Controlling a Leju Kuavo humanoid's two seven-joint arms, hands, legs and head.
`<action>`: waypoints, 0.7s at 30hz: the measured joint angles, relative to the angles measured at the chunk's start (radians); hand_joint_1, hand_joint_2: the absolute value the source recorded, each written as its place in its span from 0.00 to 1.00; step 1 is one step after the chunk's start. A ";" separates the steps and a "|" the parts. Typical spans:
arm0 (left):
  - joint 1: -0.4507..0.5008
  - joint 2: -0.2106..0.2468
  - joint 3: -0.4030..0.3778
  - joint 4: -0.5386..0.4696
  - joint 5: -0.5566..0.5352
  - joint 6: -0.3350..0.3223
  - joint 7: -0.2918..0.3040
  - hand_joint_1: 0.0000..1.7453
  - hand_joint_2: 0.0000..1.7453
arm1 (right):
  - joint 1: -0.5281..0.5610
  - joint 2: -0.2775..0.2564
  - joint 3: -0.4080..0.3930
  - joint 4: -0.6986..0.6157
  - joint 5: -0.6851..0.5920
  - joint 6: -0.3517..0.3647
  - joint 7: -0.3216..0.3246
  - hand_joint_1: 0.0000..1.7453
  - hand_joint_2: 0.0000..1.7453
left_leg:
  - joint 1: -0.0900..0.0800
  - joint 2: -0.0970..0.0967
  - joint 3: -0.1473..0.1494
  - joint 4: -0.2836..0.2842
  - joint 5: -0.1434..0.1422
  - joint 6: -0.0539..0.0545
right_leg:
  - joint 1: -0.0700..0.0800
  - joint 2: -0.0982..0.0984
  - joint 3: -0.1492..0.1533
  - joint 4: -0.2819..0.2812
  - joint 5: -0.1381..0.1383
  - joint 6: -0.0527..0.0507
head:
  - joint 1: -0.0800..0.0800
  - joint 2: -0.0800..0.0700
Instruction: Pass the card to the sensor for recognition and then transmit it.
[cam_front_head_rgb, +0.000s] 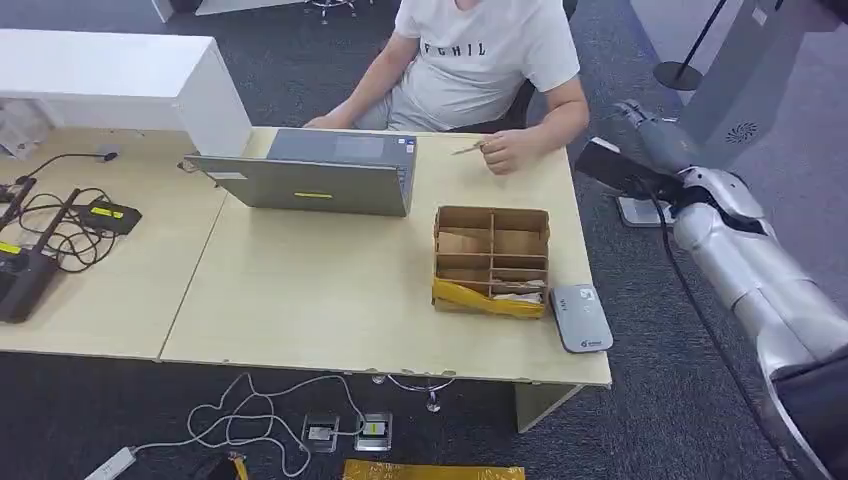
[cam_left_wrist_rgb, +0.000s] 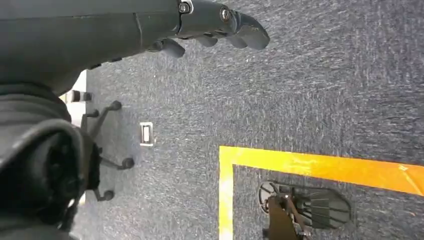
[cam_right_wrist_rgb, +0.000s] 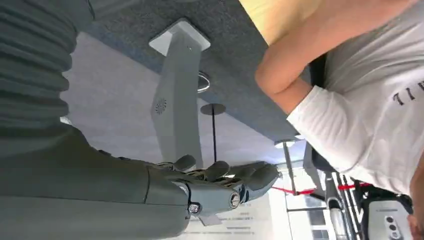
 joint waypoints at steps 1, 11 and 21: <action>0.002 0.000 0.000 0.000 0.002 0.002 0.000 0.00 0.00 | 0.007 -0.012 -0.002 -0.029 0.006 0.000 0.026 0.00 1.00 | 0.000 0.000 0.000 0.000 0.000 0.000 | 0.000 0.000 0.000 0.000 0.000 0.000 | 0.000 0.000; 0.013 0.002 0.000 0.000 0.014 0.008 0.000 0.00 0.00 | 0.070 -0.108 -0.035 -0.264 -0.021 0.032 0.139 0.00 1.00 | 0.000 0.000 0.001 0.000 0.000 0.000 | 0.000 0.000 0.000 0.000 0.000 0.000 | 0.000 0.000; 0.018 0.004 0.000 0.000 0.021 0.008 -0.005 0.00 0.00 | 0.121 -0.189 -0.056 -0.451 -0.069 0.079 0.213 0.00 1.00 | 0.000 0.002 0.001 0.000 0.000 0.000 | 0.000 0.000 0.000 0.000 0.000 0.000 | 0.000 0.000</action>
